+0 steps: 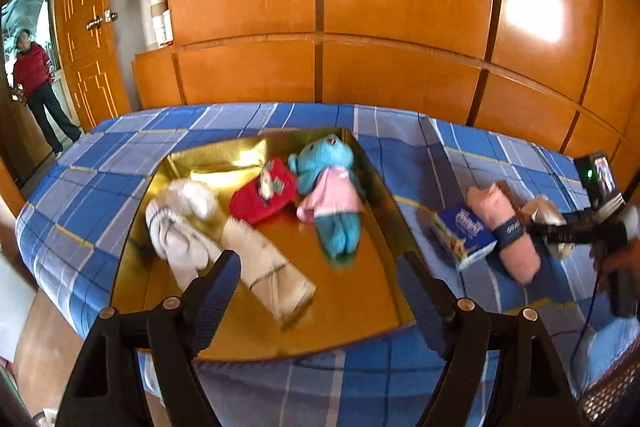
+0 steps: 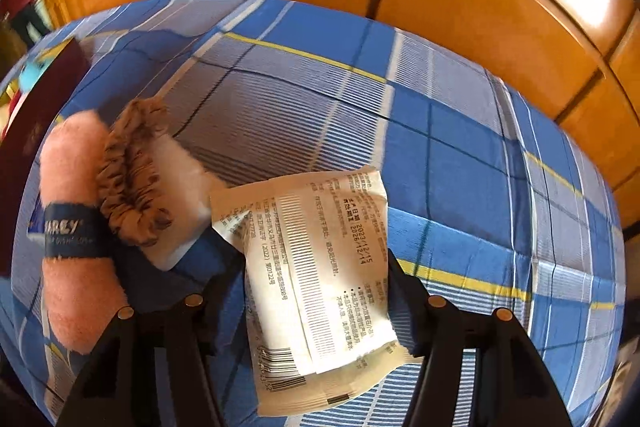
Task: Organize soft objects
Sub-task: 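Carry the printed paper packet into the gold tray and open the right tool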
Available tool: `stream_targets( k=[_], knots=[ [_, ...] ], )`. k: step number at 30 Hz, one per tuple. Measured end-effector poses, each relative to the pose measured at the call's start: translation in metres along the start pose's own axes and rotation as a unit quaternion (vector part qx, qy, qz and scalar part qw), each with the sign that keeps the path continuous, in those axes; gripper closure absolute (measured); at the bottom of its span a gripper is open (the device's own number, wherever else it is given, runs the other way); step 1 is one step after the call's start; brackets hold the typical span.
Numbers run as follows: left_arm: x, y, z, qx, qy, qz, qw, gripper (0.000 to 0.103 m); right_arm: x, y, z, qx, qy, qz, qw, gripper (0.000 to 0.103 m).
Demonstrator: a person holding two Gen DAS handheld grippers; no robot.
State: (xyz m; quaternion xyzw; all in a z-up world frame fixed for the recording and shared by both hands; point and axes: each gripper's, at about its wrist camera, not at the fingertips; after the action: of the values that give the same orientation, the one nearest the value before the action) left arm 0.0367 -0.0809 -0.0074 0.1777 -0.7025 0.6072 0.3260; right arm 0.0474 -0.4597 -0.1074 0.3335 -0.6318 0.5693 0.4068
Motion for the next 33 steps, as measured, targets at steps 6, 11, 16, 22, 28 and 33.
stream_targets(
  k=[6,11,16,22,28,33],
  knots=[
    [-0.012,0.021,-0.017,0.027,0.008,-0.024,0.9993,0.022,0.001,0.0,0.017,-0.048,0.025,0.013,0.998,0.042],
    [-0.012,0.02,-0.035,0.053,0.004,-0.018,0.9985,0.022,0.02,-0.002,0.026,-0.081,0.04,0.038,0.995,0.043],
    [-0.017,0.021,-0.05,0.075,-0.004,-0.022,0.9969,0.022,0.072,-0.015,-0.019,-0.049,-0.01,0.099,0.994,0.043],
    [-0.014,0.022,-0.056,0.082,-0.015,-0.021,0.9963,0.022,0.088,-0.033,-0.124,0.059,-0.1,0.11,0.987,0.043],
    [-0.007,0.021,-0.063,0.087,-0.025,-0.013,0.9958,0.022,0.077,-0.039,-0.227,0.147,-0.168,0.096,0.97,0.042],
    [-0.005,0.022,-0.072,0.095,-0.031,-0.012,0.9949,0.022,0.043,-0.042,-0.277,0.189,-0.177,0.048,0.965,0.042]
  ],
)
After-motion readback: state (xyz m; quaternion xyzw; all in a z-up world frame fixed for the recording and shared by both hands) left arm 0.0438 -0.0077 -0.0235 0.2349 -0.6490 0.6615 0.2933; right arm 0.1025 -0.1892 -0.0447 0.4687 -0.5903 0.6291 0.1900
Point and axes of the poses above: each gripper's, at about its wrist camera, not at the fingertips, and x roughly against the way its jaws point, z to its right, y to its underside, and after that the axes turned 6 degrees about -y, right-handed
